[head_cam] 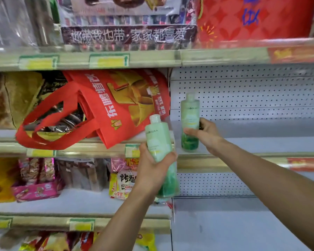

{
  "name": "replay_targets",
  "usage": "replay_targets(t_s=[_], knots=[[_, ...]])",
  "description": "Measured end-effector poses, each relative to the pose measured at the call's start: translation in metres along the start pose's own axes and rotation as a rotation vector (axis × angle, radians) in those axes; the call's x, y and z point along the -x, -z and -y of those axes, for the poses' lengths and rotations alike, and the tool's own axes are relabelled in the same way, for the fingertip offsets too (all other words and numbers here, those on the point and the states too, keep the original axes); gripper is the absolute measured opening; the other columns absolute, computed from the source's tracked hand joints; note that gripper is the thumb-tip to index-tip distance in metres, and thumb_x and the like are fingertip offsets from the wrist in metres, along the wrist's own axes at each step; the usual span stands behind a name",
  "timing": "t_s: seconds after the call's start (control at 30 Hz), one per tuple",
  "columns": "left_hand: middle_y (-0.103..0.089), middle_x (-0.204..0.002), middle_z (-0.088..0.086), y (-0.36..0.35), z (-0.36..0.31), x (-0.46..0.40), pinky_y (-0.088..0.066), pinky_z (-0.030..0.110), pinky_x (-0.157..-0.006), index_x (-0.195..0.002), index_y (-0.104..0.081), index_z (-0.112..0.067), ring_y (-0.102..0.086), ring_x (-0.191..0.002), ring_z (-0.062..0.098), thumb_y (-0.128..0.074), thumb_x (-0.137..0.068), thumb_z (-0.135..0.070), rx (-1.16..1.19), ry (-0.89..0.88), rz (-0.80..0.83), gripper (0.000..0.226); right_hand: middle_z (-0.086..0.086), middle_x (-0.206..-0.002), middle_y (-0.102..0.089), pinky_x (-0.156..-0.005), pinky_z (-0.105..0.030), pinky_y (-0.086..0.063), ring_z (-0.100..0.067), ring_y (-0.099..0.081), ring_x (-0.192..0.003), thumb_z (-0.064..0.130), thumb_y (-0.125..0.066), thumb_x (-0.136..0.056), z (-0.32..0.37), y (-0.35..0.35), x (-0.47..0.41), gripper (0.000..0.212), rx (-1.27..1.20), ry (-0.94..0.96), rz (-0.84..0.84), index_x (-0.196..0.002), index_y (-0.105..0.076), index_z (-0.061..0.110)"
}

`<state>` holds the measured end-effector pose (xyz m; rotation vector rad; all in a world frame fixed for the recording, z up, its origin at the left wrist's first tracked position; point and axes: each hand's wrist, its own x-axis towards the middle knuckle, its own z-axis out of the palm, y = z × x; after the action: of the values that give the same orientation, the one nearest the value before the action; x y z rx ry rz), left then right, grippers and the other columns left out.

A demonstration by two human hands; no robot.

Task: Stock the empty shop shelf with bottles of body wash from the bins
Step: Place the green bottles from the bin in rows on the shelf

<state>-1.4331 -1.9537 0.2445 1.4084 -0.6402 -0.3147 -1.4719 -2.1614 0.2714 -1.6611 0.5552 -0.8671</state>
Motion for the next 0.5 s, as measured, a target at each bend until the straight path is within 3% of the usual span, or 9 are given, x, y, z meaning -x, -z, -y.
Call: replay_targets(t_s=[0.27,0.4,0.5], knots=[[-0.065,-0.097,0.001,-0.021,0.003,-0.042,-0.053,0.031,-0.065,-0.116,-0.046,-0.024,-0.067,-0.082,0.014,-0.076,-0.08,-0.02,-0.013,-0.021,-0.042,0.047,0.003,-0.096,-0.066,-0.085,-0.03,-0.05,-0.014,-0.063,-0.088,0.01,-0.076,-0.08,-0.022,0.002,-0.061,0.033,0.114,0.023,0.094,-0.106,-0.058,0.016],[-0.065,-0.098,0.005,-0.028,0.003,-0.053,-0.059,0.04,-0.069,-0.116,-0.047,-0.025,-0.068,-0.085,0.02,-0.079,-0.074,-0.032,0.002,0.008,-0.068,0.053,-0.001,-0.104,-0.064,-0.083,-0.028,-0.046,-0.018,-0.06,-0.095,0.017,-0.077,-0.08,-0.023,-0.002,-0.091,0.042,0.199,0.006,0.106,-0.116,-0.057,0.012],[-0.065,-0.097,0.005,-0.031,0.004,-0.056,-0.055,0.033,-0.061,-0.116,-0.048,-0.023,-0.068,-0.082,0.021,-0.078,-0.078,-0.026,0.016,0.013,-0.099,0.048,-0.005,-0.111,-0.066,-0.083,-0.028,-0.048,-0.018,-0.062,-0.095,0.018,-0.077,-0.08,-0.025,-0.004,-0.106,0.041,0.206,0.005,0.147,-0.116,-0.057,0.012]])
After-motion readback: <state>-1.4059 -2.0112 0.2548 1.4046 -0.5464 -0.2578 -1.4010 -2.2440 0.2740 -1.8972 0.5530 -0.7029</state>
